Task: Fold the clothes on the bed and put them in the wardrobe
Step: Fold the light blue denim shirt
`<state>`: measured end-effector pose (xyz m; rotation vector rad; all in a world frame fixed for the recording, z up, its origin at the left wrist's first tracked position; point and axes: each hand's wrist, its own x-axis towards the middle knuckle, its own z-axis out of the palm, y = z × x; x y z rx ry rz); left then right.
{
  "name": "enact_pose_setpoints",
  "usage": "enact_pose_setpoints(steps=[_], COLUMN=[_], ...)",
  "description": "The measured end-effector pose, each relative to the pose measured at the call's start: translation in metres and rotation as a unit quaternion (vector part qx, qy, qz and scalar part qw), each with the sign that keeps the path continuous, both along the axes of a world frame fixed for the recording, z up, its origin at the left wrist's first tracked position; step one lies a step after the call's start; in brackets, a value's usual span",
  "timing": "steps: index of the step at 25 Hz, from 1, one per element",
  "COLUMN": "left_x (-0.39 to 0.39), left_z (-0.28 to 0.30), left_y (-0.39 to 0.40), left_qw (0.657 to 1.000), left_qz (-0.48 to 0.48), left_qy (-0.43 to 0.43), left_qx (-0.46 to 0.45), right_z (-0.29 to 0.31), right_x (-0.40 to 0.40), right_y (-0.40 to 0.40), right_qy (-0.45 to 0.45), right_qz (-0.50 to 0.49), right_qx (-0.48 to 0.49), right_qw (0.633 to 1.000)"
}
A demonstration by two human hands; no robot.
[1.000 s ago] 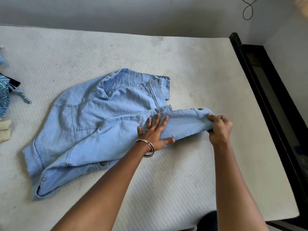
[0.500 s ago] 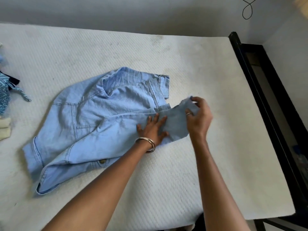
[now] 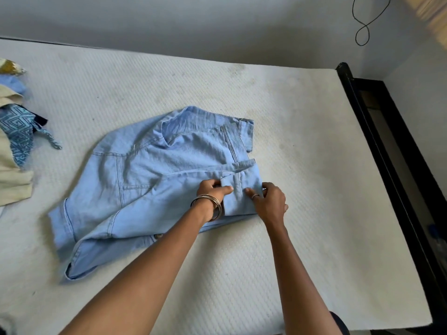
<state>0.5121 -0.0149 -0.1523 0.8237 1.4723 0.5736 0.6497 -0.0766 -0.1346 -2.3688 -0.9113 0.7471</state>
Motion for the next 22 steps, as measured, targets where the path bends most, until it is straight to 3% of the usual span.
enact_pose_setpoints(steps=[3,5,8,9,11,12,13,15,18,20,22], left_x=[-0.001,-0.006,-0.011,-0.013,-0.017,-0.020,-0.025,-0.039,-0.066,-0.079,-0.096], left_z=[-0.003,-0.008,-0.011,-0.008,-0.006,-0.011,-0.016,-0.025,-0.044,-0.043,-0.034], left_y=[-0.002,-0.005,-0.013,-0.016,-0.027,-0.032,-0.038,-0.051,-0.049,-0.040,-0.034], left_qw=[0.995,0.994,0.988,0.966,0.882,0.827,0.781,0.743,0.700,0.714,0.739], left_qz=[0.044,0.059,-0.005,-0.024,-0.104,-0.167,-0.237,-0.372,-0.459,-0.484,-0.436], left_qy=[-0.078,-0.075,0.096,0.155,0.263,0.329,0.388,0.449,0.456,0.400,0.365], left_qx=[0.047,0.055,0.124,0.204,0.378,0.425,0.428,0.327,0.303,0.309,0.362], right_z=[0.003,0.006,0.000,-0.002,0.001,-0.002,-0.009,-0.025,-0.045,-0.039,-0.033], right_x=[0.014,0.016,0.013,0.009,-0.003,-0.008,-0.012,-0.012,-0.002,-0.009,-0.022], right_y=[0.016,0.023,0.018,0.015,0.012,0.010,0.008,-0.001,-0.007,-0.005,0.000], right_qy=[0.015,0.004,-0.082,-0.141,-0.229,-0.252,-0.256,-0.225,-0.234,-0.249,-0.270], right_qz=[0.040,0.070,0.084,0.074,0.109,0.176,0.259,0.386,0.391,0.384,0.361], right_qx=[0.054,0.069,-0.029,-0.017,0.114,0.170,0.166,0.033,-0.108,-0.146,-0.187], right_qw=[0.998,0.995,0.993,0.987,0.961,0.936,0.916,0.894,0.884,0.877,0.873])
